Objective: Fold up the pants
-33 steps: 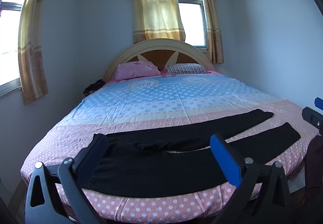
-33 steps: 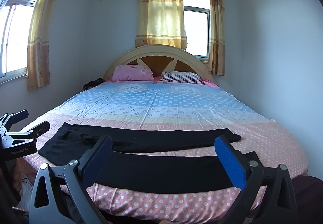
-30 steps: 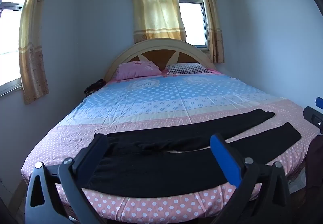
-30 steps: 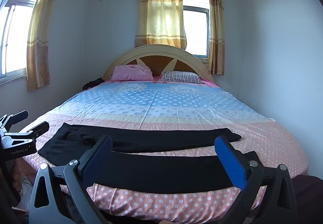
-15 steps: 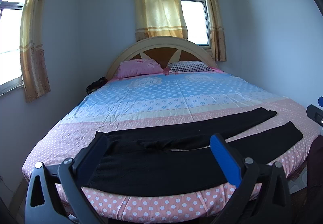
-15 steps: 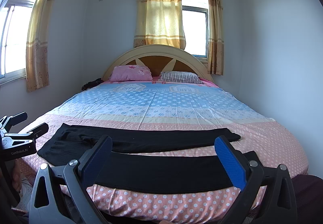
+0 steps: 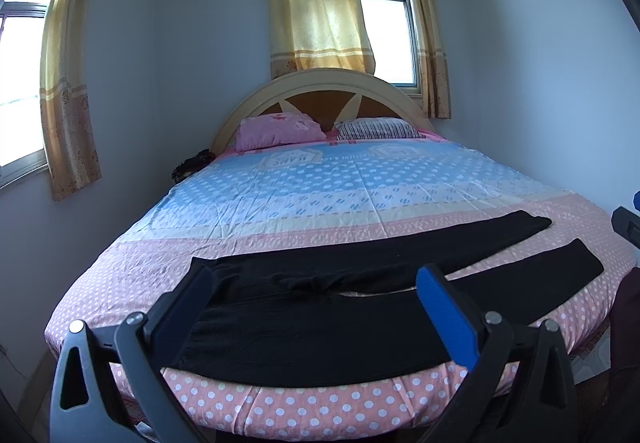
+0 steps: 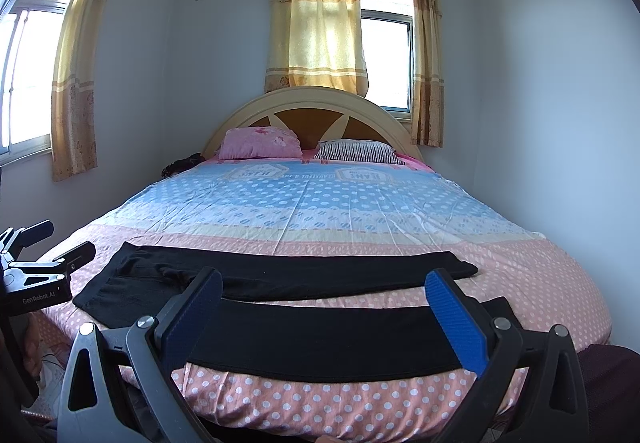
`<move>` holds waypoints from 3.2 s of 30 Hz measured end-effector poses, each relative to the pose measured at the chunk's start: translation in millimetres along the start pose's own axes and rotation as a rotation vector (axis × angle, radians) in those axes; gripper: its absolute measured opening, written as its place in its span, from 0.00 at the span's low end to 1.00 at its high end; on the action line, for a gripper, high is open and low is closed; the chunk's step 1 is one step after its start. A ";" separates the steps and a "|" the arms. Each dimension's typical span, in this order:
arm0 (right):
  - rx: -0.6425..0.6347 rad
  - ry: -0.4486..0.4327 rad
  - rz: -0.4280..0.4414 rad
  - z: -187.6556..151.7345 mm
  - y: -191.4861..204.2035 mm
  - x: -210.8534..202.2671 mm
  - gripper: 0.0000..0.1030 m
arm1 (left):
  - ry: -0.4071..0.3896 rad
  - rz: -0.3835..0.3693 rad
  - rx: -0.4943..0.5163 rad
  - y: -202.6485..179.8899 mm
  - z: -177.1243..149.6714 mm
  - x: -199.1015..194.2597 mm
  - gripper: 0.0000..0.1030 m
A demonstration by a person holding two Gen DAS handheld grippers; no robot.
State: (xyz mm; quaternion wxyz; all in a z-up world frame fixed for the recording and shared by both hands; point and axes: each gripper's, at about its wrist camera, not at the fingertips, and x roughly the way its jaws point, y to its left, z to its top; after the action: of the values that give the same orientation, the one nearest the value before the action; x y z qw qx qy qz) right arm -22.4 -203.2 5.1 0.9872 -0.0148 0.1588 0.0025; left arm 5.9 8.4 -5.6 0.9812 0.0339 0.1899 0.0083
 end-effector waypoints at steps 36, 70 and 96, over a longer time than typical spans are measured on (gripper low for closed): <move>-0.005 0.055 -0.014 -9.7 -0.6 15.4 0.99 | 0.019 -0.001 0.017 -7.7 -4.0 2.5 1.00; -0.027 0.183 -0.089 -39.5 -26.4 78.4 0.99 | 0.099 0.036 0.028 -0.9 -19.4 40.0 1.00; 0.026 0.448 -0.175 -14.5 -186.4 282.5 0.99 | 0.436 0.341 0.052 171.5 -30.8 263.7 1.00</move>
State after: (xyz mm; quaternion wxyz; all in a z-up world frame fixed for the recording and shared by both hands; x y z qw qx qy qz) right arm 243.1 -389.9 -92.0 0.9239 -0.0161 0.3720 -0.0882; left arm 238.4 189.1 -120.2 0.9005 0.0878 0.3881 0.1756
